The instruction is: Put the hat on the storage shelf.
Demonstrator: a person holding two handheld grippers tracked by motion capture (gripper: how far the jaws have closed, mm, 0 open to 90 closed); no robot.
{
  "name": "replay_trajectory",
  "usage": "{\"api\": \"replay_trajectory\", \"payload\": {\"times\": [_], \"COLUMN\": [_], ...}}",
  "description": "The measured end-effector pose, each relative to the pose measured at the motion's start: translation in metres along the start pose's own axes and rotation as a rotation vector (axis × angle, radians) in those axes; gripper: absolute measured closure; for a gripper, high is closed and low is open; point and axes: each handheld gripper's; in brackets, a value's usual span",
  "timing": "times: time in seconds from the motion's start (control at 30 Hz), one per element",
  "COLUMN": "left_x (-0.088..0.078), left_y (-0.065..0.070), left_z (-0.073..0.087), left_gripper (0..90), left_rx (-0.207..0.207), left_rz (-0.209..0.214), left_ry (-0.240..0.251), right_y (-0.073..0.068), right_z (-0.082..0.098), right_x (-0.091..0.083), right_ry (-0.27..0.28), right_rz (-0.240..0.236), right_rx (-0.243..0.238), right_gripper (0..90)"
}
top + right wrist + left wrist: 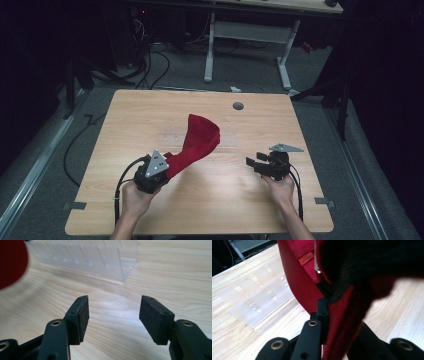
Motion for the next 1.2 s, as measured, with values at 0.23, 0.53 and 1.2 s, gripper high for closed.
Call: {"api": "replay_trajectory", "payload": {"times": [0.23, 0.53, 1.2], "left_x": [0.001, 0.004, 0.011], "left_y": [-0.007, -0.013, -0.032], "left_z": [-0.008, -0.022, -0.054], "left_gripper": [85.7, 85.7, 85.6], "left_rx": [-0.061, -0.111, -0.231], "left_rz": [-0.013, -0.027, -0.062], "left_ry": [0.020, 0.039, 0.108], "right_y": [0.007, 0.010, 0.011], "right_z": [0.015, 0.022, 0.027], "right_x": [0.008, 0.013, 0.018], "right_ry": [-0.043, -0.089, -0.108], "right_rz": [0.146, 0.227, 0.249], "right_rx": [-0.054, -0.093, -0.095], "right_gripper": [40.2, 38.2, 35.7]}}
Point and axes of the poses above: each handheld gripper's, and its own axes: x roughly forward along the jaws, z roughly out of its underside, y roughly to its right, and after that the axes turned 9 degrees about -z, right-handed
